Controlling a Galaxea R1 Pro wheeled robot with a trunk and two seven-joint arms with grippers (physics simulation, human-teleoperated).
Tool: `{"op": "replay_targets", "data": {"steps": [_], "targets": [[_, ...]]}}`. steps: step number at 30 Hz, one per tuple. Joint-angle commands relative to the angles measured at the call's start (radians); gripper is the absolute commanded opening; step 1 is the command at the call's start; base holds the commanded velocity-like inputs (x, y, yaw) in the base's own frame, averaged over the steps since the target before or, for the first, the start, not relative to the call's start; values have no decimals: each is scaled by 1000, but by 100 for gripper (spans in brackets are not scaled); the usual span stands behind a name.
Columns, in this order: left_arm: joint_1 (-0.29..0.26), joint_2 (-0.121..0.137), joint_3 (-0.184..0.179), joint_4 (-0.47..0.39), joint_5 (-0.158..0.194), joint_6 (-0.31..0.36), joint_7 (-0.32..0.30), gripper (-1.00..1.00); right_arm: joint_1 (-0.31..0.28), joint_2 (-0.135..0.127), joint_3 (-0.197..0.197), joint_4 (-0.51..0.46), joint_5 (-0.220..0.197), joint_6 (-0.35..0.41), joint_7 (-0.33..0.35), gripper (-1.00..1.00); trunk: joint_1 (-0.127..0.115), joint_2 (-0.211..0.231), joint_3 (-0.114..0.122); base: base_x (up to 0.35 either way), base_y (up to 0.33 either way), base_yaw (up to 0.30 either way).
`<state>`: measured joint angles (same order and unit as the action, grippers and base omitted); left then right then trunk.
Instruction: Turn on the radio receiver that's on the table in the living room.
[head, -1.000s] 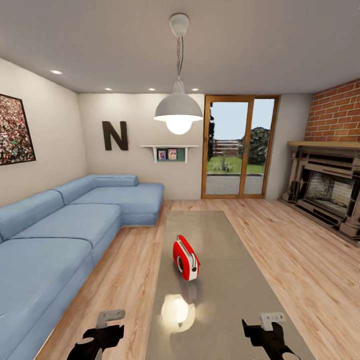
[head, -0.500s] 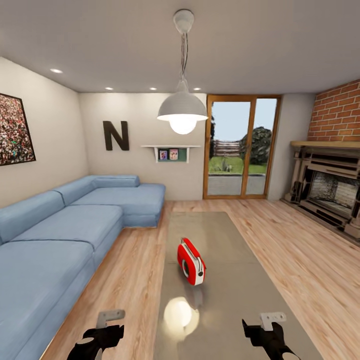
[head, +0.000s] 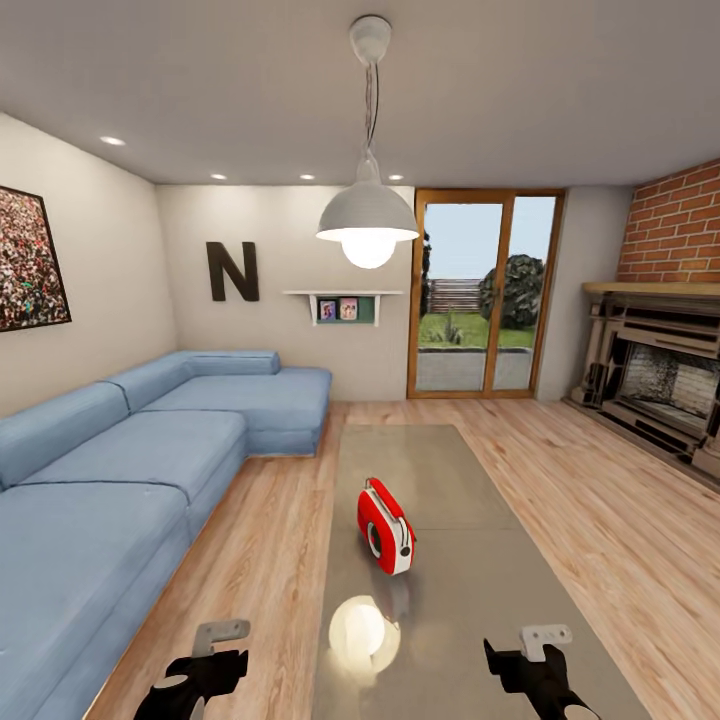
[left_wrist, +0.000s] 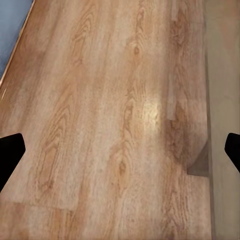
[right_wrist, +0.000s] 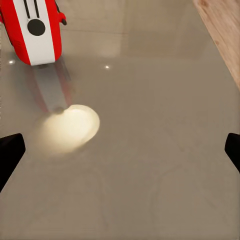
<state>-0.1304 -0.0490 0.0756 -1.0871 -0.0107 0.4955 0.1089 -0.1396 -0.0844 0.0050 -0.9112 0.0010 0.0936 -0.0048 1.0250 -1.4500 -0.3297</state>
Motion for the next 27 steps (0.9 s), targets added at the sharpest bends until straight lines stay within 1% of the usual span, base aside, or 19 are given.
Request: {"op": "replay_targets", "data": {"steps": [1,7,27], "targets": [[0,0,0,0,0,0,0,100,0,0,0,0,0,0,0,100,0,0,0,0,0,0],[0,0,0,0,0,0,0,100,0,0,0,0,-1,0,0,100,0,0,-6,0,0,0],[0,0,0,1,0,0,0,100,0,0,-1,0,-1,0,0,100,0,0,-38,0,0,0]]}}
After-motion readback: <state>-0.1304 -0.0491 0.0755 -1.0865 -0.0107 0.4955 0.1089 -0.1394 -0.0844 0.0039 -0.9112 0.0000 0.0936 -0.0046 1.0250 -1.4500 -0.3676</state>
